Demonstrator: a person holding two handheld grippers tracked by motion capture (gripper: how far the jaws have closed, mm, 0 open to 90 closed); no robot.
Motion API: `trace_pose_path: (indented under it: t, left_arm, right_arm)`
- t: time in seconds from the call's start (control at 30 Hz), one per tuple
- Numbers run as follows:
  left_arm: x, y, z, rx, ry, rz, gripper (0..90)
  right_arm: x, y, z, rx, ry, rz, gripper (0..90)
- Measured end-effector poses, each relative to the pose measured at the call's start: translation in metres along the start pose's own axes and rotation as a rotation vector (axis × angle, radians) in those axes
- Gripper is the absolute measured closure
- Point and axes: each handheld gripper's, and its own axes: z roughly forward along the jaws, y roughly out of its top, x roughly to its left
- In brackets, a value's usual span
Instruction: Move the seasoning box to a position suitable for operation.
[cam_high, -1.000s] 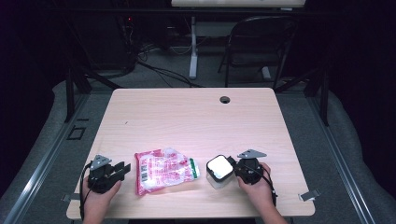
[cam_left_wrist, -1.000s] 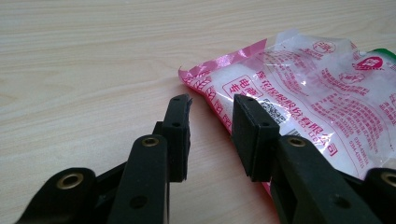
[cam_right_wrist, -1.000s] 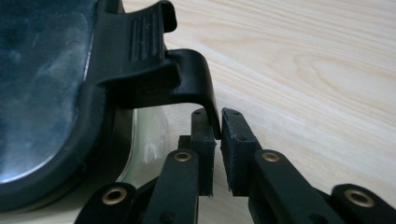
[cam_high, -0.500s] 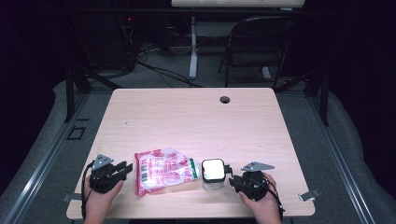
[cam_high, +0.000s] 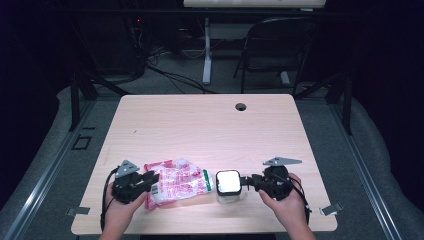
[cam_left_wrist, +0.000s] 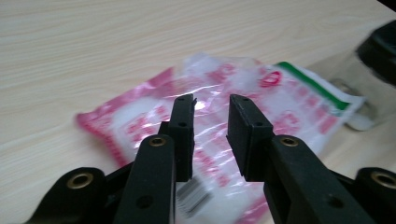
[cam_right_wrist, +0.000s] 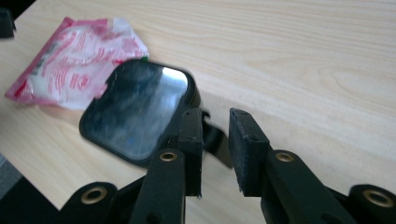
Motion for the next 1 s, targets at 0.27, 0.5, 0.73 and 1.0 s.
trace_pose_path:
  t: [0.27,0.5,0.73,1.0]
  left_arm:
    - [-0.053,0.015,0.030,0.072,-0.119,0.125,78.9]
    - [-0.093,0.018,0.053,0.096,-0.214,0.175,84.0]
    - [-0.108,0.017,0.062,0.127,-0.249,0.203,88.2]
    - [-0.117,0.018,0.068,0.145,-0.257,0.227,89.5]
  right_arm:
    - [0.005,0.004,0.010,-0.002,0.017,-0.008,78.8]
    - [0.005,0.001,0.009,-0.014,0.040,0.000,84.1]
    - [0.005,-0.001,0.009,-0.017,0.040,0.006,85.8]
    - [0.005,-0.003,0.009,-0.028,0.052,0.026,86.2]
